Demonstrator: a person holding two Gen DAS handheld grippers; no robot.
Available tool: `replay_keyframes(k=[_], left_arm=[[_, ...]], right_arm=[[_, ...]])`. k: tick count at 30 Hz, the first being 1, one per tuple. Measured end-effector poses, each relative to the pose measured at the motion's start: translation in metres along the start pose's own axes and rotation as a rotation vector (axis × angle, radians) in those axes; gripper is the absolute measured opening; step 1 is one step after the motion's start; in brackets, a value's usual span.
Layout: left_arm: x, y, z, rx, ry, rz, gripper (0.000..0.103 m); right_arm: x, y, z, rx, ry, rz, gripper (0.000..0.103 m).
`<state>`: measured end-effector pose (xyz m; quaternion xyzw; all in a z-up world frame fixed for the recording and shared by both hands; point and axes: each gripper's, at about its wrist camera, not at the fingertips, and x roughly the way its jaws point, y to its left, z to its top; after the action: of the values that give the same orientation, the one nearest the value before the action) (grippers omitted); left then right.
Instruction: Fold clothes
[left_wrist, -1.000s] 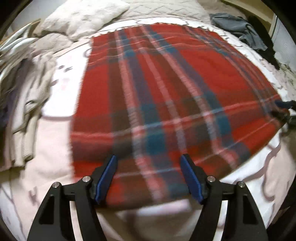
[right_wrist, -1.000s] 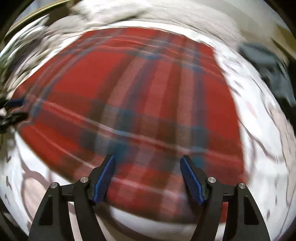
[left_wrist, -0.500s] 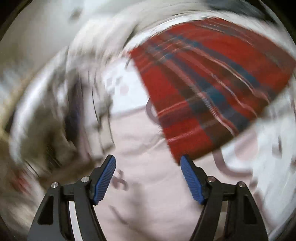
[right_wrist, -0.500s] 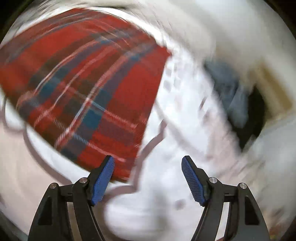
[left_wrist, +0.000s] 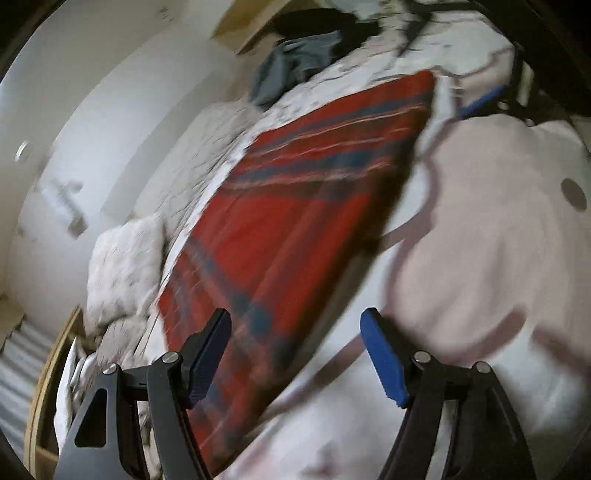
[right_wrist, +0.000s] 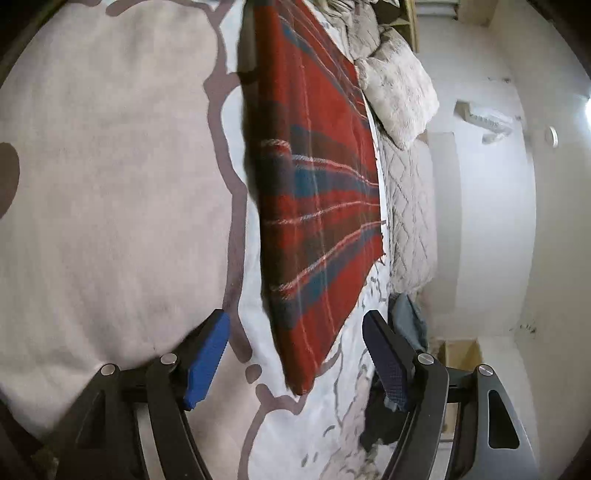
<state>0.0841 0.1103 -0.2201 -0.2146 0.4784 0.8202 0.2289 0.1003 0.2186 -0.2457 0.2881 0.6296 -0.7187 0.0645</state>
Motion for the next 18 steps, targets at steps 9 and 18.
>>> replay_keyframes(k=[9, 18], left_arm=[[0.034, -0.005, 0.017, 0.039, 0.042, 0.224, 0.074], [0.066, 0.059, -0.047, 0.099, 0.199, 0.258, 0.074]], right_arm=[[0.0, -0.004, -0.009, 0.041, -0.02, 0.025, 0.074], [-0.003, 0.0, 0.018, -0.032, -0.08, -0.06, 0.074]])
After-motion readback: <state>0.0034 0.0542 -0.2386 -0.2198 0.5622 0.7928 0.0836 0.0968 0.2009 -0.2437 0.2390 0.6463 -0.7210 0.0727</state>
